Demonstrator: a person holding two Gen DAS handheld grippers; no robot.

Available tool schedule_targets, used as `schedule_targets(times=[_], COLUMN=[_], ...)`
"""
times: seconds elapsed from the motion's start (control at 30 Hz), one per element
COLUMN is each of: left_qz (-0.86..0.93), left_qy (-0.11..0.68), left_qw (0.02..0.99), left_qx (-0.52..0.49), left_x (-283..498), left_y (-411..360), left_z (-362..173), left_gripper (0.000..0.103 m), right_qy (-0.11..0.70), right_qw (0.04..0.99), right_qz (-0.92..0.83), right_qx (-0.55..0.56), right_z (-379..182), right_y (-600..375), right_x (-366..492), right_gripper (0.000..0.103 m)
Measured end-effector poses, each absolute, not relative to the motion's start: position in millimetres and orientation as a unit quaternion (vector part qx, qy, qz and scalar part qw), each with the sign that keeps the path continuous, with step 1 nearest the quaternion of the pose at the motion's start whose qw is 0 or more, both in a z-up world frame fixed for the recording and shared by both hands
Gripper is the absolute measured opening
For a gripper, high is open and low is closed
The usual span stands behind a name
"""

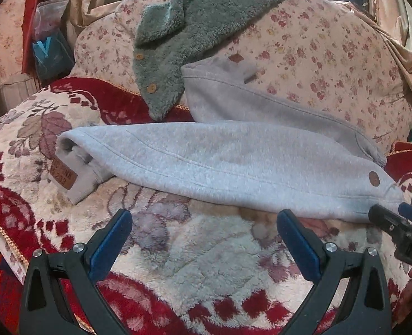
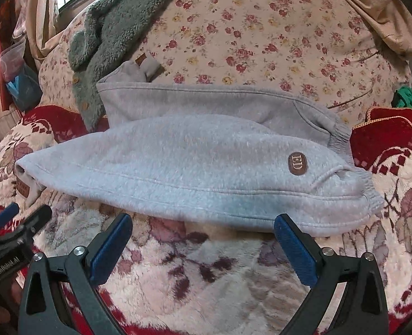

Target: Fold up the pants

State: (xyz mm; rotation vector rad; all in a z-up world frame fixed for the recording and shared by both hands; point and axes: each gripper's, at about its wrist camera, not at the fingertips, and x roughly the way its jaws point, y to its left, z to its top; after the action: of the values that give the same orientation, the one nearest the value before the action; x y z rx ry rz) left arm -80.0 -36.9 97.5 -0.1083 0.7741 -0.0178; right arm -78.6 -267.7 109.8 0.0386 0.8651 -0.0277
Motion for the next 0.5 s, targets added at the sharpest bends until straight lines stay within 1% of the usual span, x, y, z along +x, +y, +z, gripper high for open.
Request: schedule_targets(times=[0.33,0.5], left_qz=[0.002,0.015], left_qy=[0.358,0.334], left_qw=[0.933,0.942], left_qx=[-0.033,-0.011], left_x=[-88,-94], left_y=[-43,-50], left_z=[102,101], left_gripper=[0.103,0.103], right_qy=[0.419,0.42], right_qw=[0.908,0.907], right_qz=[-0.009,-0.009], right_qx=[0.01,0.018], right_z=[114,116], right_y=[-271,-277], right_x=[-91,-94], right_gripper=[0.103,0.103])
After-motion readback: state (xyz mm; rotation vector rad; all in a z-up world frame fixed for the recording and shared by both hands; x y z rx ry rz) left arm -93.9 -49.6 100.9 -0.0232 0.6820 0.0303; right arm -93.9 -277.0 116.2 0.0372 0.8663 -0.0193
